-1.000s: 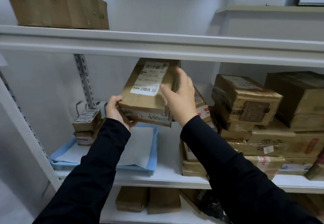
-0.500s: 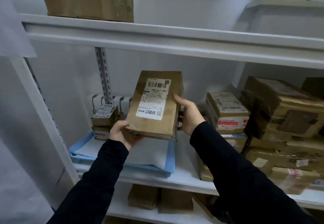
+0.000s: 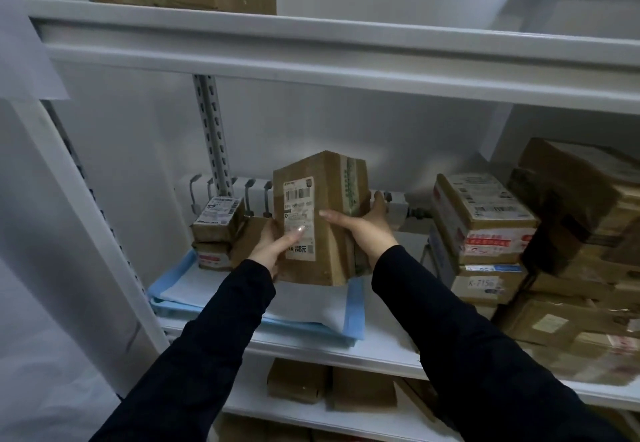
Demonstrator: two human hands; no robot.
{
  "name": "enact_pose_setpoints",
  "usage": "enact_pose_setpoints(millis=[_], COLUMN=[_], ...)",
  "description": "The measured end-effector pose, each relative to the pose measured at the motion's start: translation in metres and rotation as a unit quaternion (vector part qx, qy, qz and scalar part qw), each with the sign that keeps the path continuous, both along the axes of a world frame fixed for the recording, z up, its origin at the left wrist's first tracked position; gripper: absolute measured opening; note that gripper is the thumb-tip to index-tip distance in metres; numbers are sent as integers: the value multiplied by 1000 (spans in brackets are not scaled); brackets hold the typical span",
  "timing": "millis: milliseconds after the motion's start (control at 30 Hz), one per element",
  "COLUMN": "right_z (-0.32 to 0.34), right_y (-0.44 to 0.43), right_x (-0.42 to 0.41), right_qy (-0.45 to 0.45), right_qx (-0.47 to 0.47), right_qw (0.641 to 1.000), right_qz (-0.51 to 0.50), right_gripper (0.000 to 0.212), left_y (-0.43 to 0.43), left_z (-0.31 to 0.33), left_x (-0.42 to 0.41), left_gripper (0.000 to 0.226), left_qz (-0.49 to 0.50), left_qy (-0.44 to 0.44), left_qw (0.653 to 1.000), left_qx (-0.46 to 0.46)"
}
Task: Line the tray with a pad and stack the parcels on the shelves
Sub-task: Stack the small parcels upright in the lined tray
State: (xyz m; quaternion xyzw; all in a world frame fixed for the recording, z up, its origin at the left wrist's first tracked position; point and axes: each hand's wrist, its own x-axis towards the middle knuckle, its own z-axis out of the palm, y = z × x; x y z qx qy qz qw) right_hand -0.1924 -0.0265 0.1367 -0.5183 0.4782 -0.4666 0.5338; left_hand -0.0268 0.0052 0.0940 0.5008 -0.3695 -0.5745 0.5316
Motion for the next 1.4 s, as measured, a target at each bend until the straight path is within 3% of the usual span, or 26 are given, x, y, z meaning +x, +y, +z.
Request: enact_pose_setpoints(millis=[33,100,167,233,300,333,367,500,600,667,733,867,1000,1100,1167,1267,1333,1400], right_z=[0,1,3,6,10,12,13,-3,-14,-20,-23,-30,-54,-65,-73,-83,-84,-90], right_y=[-3,-6,-9,-13,-18,-19,-20,-24,-19,-21,-24,-32,-45,-45,-47,-50,-52,-57], right_x=[1,2,2,0,-2,-4,-4,-6,-5,-6,-9,-20,-23,-16,-11,-3,-1,-1], right_qy=[1,10,11,-5,-33,-53,-56,40,12,-48,-126,-196,-166,-150,-139,-154,-142,-128], right_qx=[-4,-28,-40,-34,-19,3,22,80,195,247,262,258,239,260,272,270,264,272], right_qw=[1000,1000,999,999,997,997,996,994,973,956,946,944,957,954,952,950,954,954], right_qz=[-10,-7,18,36,60,63,62,68,123,153,144,67,-7,-17,-20,-5,-8,-9], right_gripper=[97,61,38,31,28,28,30,59,78,75,57,35,55,41,36,30,24,34], left_y=[-7,-7,-6,-1,0,-3,-8,-1,-4,-14,-18,-21,-28,-31,-37,-64,-80,-89], left_z=[-8,-2,-1,4,7,6,4,13,9,0,-2,-9,-27,-37,-46,-72,-87,-97], left_x=[2,-2,-6,-9,-6,-1,5,5,6,14,14,4,16,16,15,23,28,30], left_gripper=[136,147,146,116,52,30,27,34,32,33,36,47,67,116,135,132,132,120], left_qz=[-1,-16,-28,-16,20,48,78,166,189,196,160,74,31,-22,-17,12,35,42], left_qy=[-10,-8,56,122,159,167,185,224,293,276,255,145,138,80,54,16,37,54], left_qw=[1000,1000,998,992,987,985,979,958,936,941,953,973,970,974,973,975,972,971], left_qx=[1,-4,10,22,1,-20,-38,-69,-56,-23,19,165,198,212,223,220,229,228])
